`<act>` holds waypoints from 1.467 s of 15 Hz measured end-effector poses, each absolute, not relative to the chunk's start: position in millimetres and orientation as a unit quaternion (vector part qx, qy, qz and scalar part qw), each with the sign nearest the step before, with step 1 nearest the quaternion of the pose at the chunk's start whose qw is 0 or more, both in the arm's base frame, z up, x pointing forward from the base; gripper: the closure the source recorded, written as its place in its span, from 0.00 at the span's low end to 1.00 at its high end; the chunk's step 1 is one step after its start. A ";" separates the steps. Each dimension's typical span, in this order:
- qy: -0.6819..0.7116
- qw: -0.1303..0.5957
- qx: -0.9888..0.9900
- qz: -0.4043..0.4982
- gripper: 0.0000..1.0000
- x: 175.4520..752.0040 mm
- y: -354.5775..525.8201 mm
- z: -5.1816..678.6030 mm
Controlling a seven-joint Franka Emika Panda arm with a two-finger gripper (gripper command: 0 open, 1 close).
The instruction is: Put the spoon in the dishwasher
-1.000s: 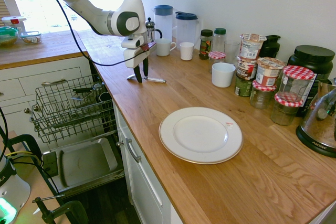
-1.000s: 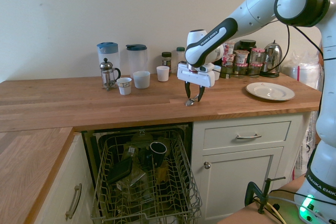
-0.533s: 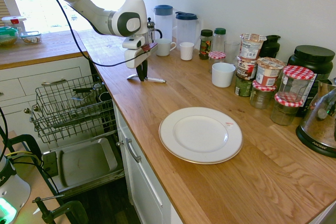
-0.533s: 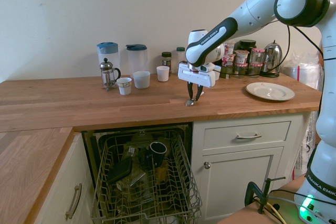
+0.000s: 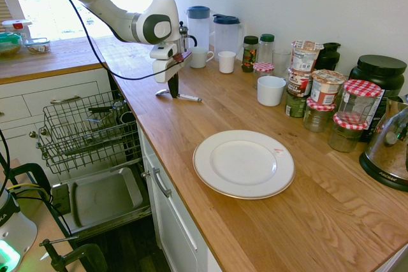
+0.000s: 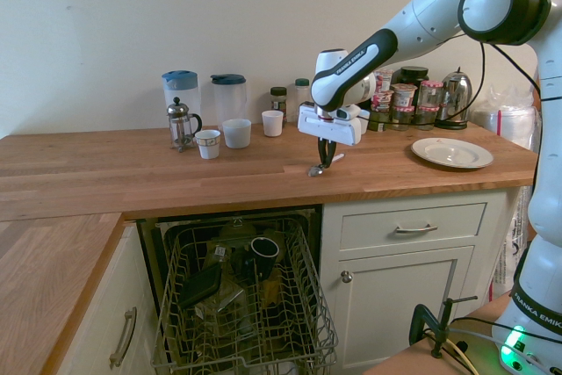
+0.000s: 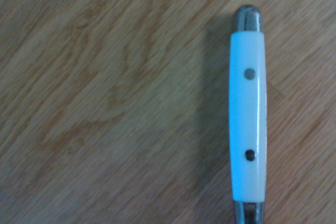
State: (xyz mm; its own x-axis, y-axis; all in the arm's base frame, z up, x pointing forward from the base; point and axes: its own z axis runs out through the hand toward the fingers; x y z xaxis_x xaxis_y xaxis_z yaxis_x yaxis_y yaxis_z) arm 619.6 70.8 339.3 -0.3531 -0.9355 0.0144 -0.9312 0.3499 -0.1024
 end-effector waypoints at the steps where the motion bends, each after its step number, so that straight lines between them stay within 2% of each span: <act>1: 0.818 0.026 -0.573 -0.052 1.00 618.5 72.3 345.5; 5: 0.780 0.035 -0.620 -0.084 1.00 587.7 115.1 390.2; 10: 0.706 0.025 -0.699 -0.107 1.00 515.8 242.6 416.2; 18: 0.615 -0.026 -0.781 -0.108 1.00 413.7 350.8 363.3; 22: 0.590 -0.047 -0.801 -0.093 1.00 391.7 371.8 327.7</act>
